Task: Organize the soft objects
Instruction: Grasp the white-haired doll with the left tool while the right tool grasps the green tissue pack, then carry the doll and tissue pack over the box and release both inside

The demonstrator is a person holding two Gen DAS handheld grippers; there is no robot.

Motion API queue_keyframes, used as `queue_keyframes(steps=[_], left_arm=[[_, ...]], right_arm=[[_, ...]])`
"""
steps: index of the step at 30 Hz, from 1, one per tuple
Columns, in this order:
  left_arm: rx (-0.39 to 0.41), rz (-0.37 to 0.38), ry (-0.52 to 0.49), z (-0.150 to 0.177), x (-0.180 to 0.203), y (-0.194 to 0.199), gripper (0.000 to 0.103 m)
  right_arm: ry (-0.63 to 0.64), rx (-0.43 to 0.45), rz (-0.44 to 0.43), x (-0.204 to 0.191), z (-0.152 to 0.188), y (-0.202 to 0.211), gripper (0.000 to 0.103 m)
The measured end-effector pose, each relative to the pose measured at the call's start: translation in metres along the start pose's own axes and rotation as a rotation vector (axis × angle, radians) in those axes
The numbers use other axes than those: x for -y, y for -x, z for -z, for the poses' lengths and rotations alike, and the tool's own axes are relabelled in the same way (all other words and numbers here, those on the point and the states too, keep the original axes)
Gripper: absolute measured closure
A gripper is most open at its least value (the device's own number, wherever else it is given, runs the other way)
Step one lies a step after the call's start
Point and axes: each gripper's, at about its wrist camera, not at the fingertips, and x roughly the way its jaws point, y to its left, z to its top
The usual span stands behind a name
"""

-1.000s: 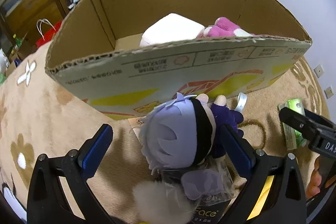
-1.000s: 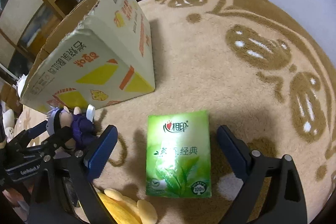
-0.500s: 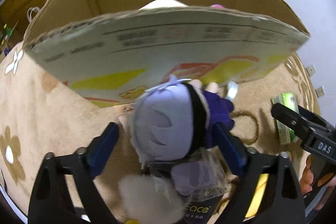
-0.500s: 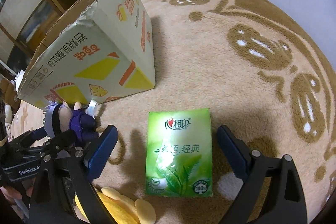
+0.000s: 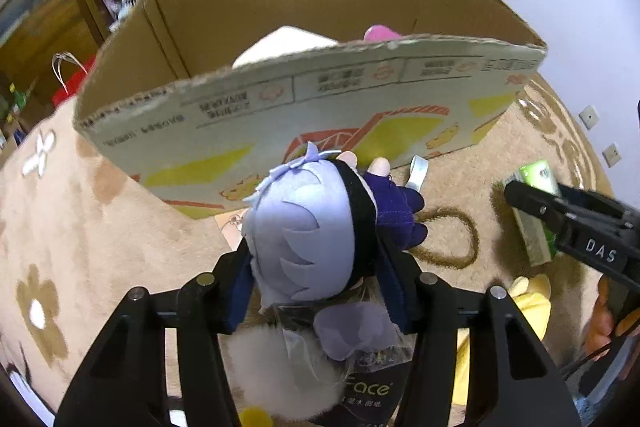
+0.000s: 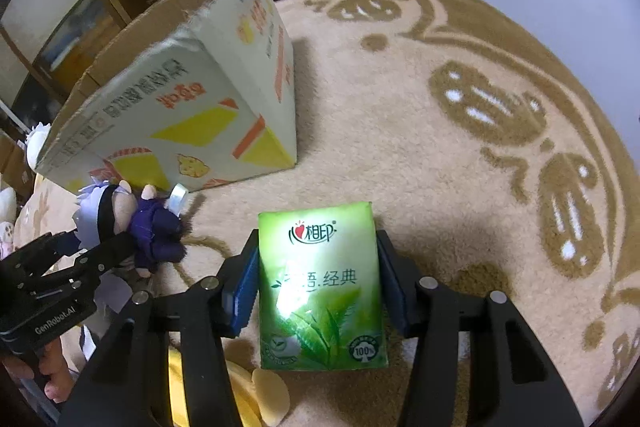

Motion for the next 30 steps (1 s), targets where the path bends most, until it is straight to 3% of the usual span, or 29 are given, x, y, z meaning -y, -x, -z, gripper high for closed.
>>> queue_keyframes(steps=[6,19,30], left_arm=[[0.055,-0.039,-0.007,0.008,-0.001,0.025,0.05],[0.417,-0.186,0.016,0.006,-0.021,0.133,0.05],[0.52,-0.223,0.038,-0.031,-0.035,0.141,0.05]], right_arm=[[0.03,0.102,-0.018,-0.008,-0.002,0.028,0.047],[0.161,0.346,-0.052,-0.045,-0.012,0.098,0.047],[0.3,0.481,-0.059,-0.081,-0.046,0.123,0.047]])
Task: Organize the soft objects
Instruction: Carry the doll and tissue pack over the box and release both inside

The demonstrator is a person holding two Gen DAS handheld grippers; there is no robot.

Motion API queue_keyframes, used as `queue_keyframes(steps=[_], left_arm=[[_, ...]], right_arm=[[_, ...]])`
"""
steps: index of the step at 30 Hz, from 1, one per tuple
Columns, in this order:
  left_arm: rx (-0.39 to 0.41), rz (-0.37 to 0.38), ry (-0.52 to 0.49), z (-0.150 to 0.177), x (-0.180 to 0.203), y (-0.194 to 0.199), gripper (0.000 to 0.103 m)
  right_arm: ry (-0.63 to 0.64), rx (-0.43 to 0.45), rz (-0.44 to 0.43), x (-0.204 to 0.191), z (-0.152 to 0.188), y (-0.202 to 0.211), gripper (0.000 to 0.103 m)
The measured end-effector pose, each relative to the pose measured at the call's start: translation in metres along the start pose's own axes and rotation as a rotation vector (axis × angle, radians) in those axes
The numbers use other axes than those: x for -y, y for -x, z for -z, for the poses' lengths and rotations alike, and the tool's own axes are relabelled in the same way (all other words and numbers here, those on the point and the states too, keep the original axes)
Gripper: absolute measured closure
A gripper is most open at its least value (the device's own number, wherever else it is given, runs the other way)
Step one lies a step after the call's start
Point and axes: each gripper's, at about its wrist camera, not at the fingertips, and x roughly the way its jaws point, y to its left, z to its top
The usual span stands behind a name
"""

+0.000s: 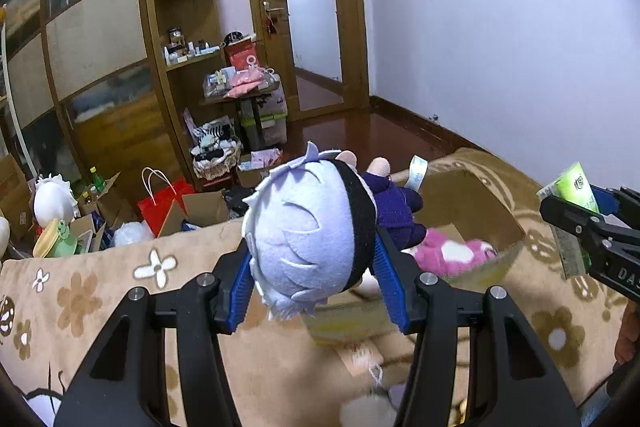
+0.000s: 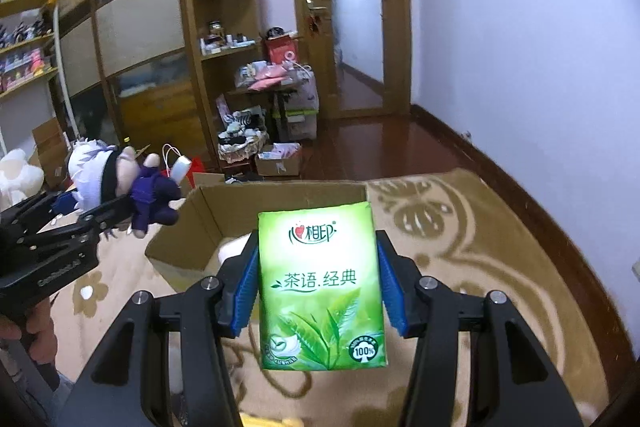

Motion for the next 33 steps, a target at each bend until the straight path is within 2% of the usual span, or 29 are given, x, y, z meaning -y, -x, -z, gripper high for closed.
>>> queue_keyframes(steps=[6,14,18,24,33], left_arm=[[0.014,-0.007,-0.013,-0.011,0.003,-0.019,0.049],[-0.038,0.004,0.0,-0.009,0.002,-0.048,0.049],[-0.045,-0.003,-0.024,-0.007,0.006,-0.057,0.048],[-0.11,0.02,-0.018,-0.002,0.008,-0.078,0.048],[-0.15,0.035,-0.042,0.005,0.014,-0.09,0.044]], right_arm=[[0.045,0.026,-0.007,-0.003,-0.019,-0.014,0.047],[0.03,0.044,-0.041,0.001,-0.03,-0.043,0.047],[0.039,0.046,-0.059,-0.004,-0.031,-0.054,0.047],[0.051,0.046,-0.075,-0.007,-0.028,-0.063,0.047],[-0.002,-0.012,-0.115,0.004,-0.014,-0.081,0.046]])
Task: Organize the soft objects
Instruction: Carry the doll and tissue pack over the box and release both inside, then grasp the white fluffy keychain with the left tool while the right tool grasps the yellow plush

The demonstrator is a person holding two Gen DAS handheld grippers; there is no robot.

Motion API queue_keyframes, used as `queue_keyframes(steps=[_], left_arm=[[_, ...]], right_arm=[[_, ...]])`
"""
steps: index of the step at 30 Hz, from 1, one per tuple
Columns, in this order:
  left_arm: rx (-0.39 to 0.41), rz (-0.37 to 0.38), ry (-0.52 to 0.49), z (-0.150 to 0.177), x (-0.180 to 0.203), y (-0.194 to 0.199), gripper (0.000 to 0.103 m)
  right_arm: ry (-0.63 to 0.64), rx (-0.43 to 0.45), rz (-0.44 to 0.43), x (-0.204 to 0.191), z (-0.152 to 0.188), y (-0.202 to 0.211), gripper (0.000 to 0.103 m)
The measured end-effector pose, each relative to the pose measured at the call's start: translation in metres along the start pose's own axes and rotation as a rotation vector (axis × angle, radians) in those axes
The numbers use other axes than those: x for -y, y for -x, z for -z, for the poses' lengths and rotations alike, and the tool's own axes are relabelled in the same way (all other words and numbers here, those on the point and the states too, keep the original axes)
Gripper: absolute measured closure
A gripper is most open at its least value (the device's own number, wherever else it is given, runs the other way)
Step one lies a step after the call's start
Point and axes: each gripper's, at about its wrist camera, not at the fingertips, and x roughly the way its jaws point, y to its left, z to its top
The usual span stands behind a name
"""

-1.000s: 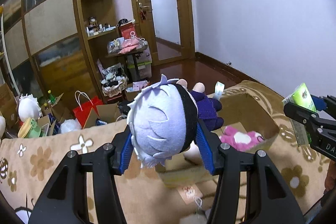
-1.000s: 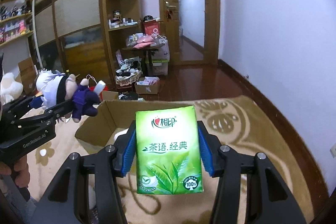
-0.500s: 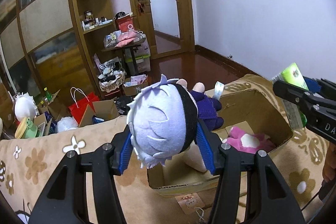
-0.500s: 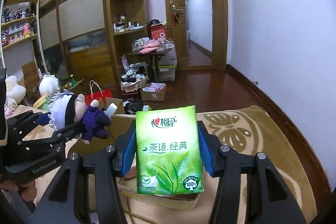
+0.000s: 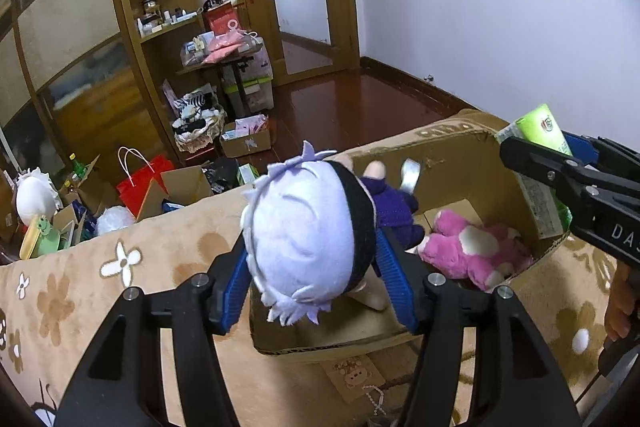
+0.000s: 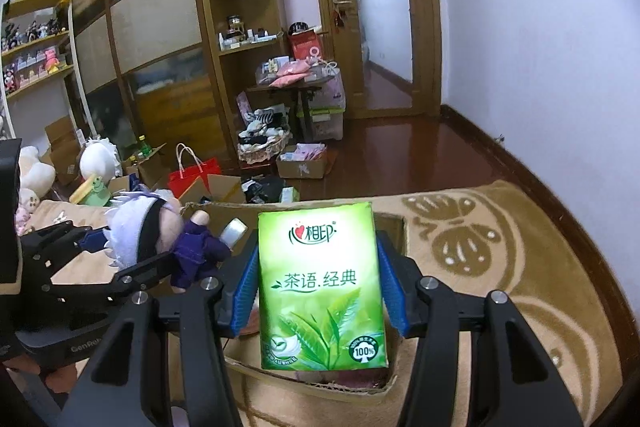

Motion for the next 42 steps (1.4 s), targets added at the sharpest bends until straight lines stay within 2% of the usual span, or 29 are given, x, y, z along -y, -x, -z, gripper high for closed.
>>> queue_keyframes(steps=[7,11,17,19,21,27,42], left_arm=[[-0.033,-0.005,-0.008,0.007,0.001,-0.004,0.043],[-0.042,0.006,0.006,0.009,-0.001,-0.002,0.034],[-0.045,0.013,0.024,0.011,-0.007,0.01,0.023],[-0.048,0.015,0.04,0.014,-0.011,0.017,0.012],[-0.044,0.012,0.054,0.016,-0.014,0.025,0.008],[-0.05,-0.009,0.059,0.026,-0.024,0.047,0.006],[-0.126,0.024,0.106,0.049,-0.053,0.098,0.004]], right_arm=[[0.009,-0.048,0.015,-0.001,0.006,-0.009,0.044],[0.013,-0.032,0.014,-0.003,0.006,-0.002,0.029],[0.024,-0.023,0.03,-0.006,0.01,0.016,0.013],[0.015,-0.027,0.029,-0.006,0.011,0.022,0.011],[0.0,-0.031,0.035,-0.005,0.013,0.029,0.0],[-0.008,-0.018,0.055,-0.009,0.015,0.052,0.0],[-0.083,-0.094,0.082,-0.025,0.047,0.104,0.0]])
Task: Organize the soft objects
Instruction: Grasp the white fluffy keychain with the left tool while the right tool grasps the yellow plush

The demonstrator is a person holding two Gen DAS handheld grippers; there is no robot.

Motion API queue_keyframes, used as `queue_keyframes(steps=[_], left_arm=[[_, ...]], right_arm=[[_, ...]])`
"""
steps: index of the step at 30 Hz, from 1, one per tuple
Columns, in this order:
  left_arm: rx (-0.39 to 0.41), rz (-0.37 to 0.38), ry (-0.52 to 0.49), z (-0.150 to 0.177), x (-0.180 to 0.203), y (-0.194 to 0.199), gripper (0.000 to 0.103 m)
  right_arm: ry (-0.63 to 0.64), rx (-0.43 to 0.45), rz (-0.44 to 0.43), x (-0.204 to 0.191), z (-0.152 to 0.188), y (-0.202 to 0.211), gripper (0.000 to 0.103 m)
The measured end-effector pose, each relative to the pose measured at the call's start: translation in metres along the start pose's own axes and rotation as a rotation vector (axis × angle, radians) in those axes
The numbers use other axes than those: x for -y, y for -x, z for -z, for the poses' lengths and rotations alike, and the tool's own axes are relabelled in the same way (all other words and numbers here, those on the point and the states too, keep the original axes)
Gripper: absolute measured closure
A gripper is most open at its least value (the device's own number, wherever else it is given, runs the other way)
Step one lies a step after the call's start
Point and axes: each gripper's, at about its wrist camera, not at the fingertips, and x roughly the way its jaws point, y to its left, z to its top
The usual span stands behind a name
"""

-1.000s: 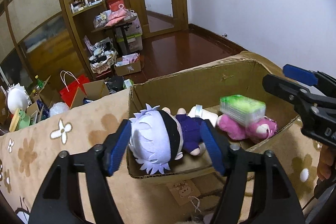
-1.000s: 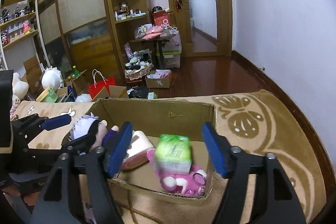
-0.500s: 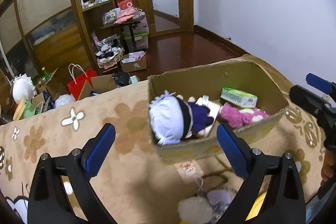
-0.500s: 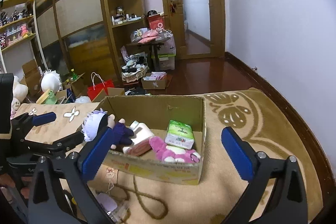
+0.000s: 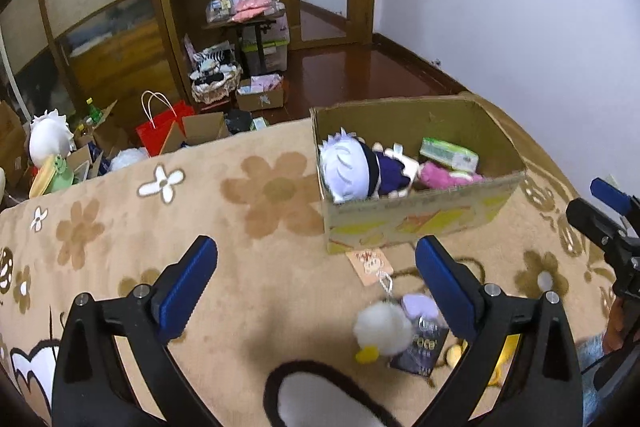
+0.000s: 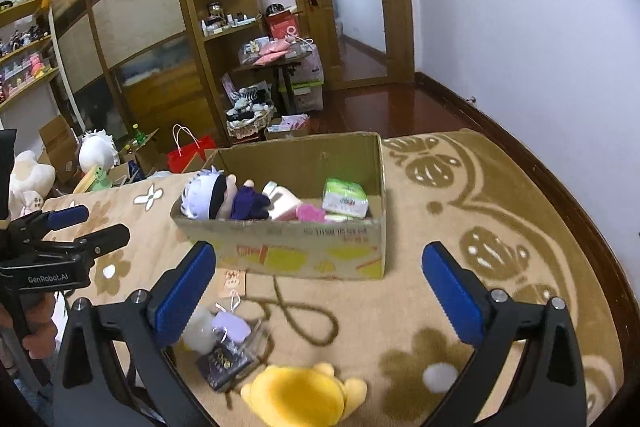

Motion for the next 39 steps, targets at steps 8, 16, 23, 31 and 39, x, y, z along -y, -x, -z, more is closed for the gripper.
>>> queue_keyframes(steps=[8,16,23,31,39], left_arm=[[-0.089,0.041,-0.032,0.015,0.008,-0.013,0.004],[-0.203,0.074,-0.051,0.025,0.015,-0.042,0.004],[-0.31,0.113,-0.061,0.037,0.025,-0.066,0.004],[-0.427,0.153,-0.095,0.052,0.038,-0.088,0.004],[-0.508,0.134,-0.119,0.062,0.043,-0.108,0.005]], right_arm=[[-0.008,-0.056,0.01,-0.002,0.022,0.002,0.0],[0.004,-0.116,0.007,-0.006,0.04,-0.015,0.0],[0.006,-0.178,0.003,-0.008,0.052,-0.034,0.0],[-0.025,-0.258,0.003,-0.001,0.06,-0.051,0.0],[-0.055,-0.36,-0.001,0.004,0.072,-0.07,0.0]])
